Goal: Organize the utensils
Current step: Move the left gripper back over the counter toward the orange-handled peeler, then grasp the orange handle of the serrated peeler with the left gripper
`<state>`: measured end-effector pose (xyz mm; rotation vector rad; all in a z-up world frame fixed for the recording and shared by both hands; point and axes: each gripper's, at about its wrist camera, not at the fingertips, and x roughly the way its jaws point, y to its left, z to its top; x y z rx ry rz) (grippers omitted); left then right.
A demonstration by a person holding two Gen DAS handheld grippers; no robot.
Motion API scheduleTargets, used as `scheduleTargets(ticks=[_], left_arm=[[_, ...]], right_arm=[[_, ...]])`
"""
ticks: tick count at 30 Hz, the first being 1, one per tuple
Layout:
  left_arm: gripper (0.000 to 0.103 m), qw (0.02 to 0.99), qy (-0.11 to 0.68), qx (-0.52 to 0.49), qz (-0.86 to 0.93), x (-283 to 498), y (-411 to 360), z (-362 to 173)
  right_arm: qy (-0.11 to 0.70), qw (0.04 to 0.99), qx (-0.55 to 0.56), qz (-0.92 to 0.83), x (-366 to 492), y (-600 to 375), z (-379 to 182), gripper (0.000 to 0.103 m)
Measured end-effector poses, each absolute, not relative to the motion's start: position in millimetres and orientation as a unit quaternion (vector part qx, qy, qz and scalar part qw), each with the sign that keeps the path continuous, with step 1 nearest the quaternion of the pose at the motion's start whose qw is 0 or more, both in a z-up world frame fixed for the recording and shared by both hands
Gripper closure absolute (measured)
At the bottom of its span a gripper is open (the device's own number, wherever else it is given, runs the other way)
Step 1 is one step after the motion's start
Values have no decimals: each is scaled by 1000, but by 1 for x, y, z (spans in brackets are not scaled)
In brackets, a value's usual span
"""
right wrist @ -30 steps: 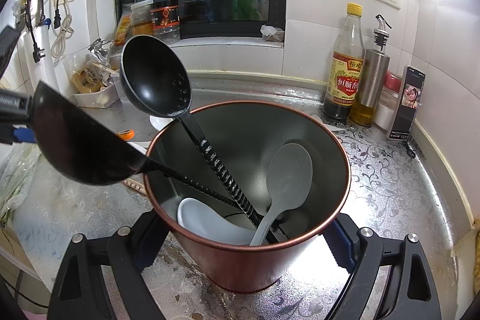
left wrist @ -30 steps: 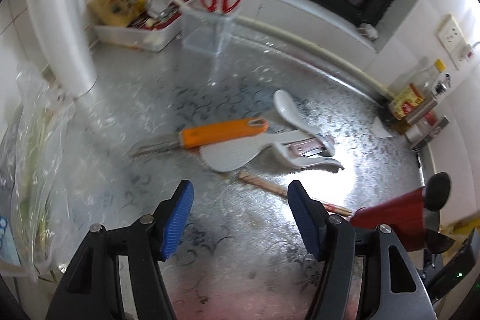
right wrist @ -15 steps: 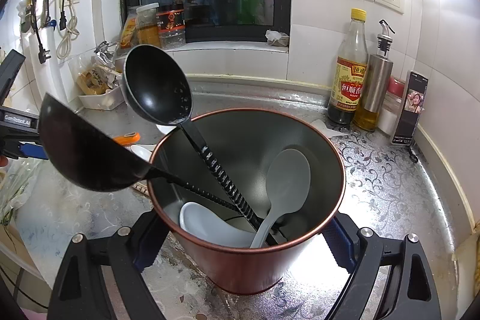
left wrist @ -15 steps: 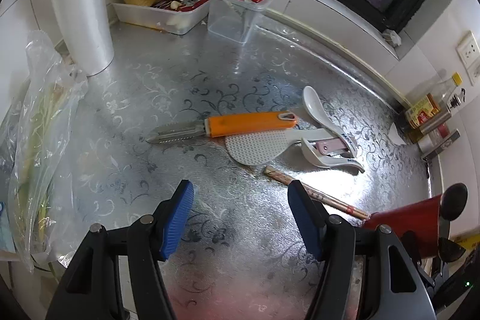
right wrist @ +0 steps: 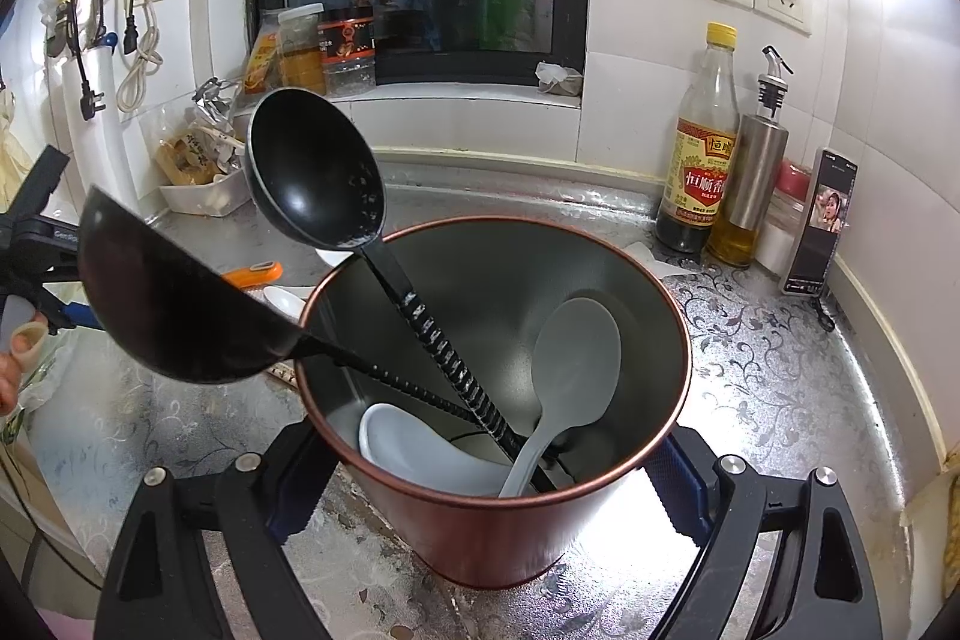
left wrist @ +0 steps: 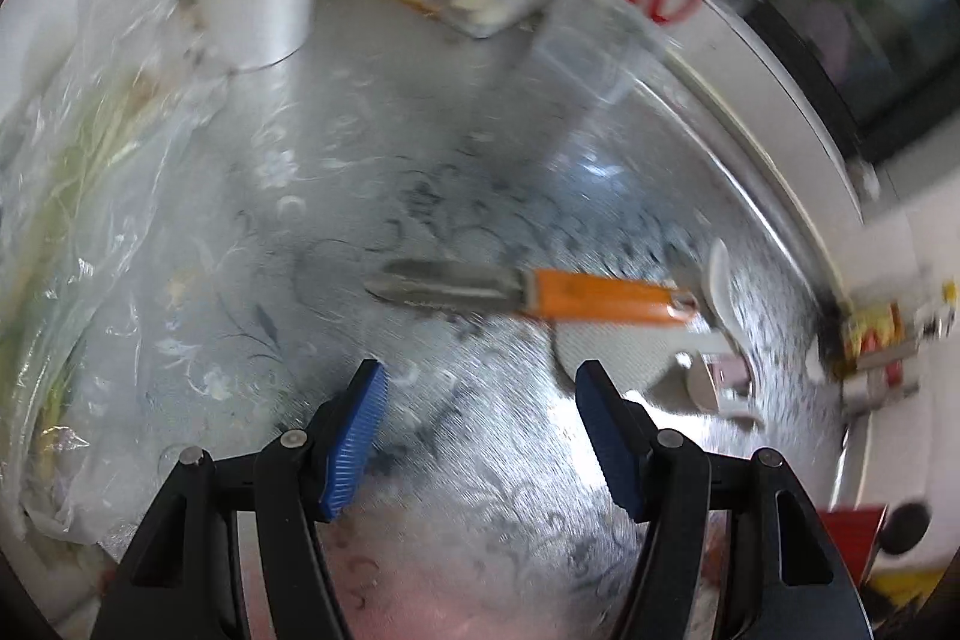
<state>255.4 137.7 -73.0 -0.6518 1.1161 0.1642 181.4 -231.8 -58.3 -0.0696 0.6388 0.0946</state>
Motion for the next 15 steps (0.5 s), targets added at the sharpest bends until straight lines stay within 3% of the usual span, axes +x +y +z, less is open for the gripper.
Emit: scheduleTargets(ticks=[5,15], left_arm=[[37,786,520,-322,90,265,147,-76],[37,817,533,-192,103,326,107,-62]], right_arm=[[314,948,-34,46,181,-232,-58,11],[314,948,-39,48,182,-229,-58,11]])
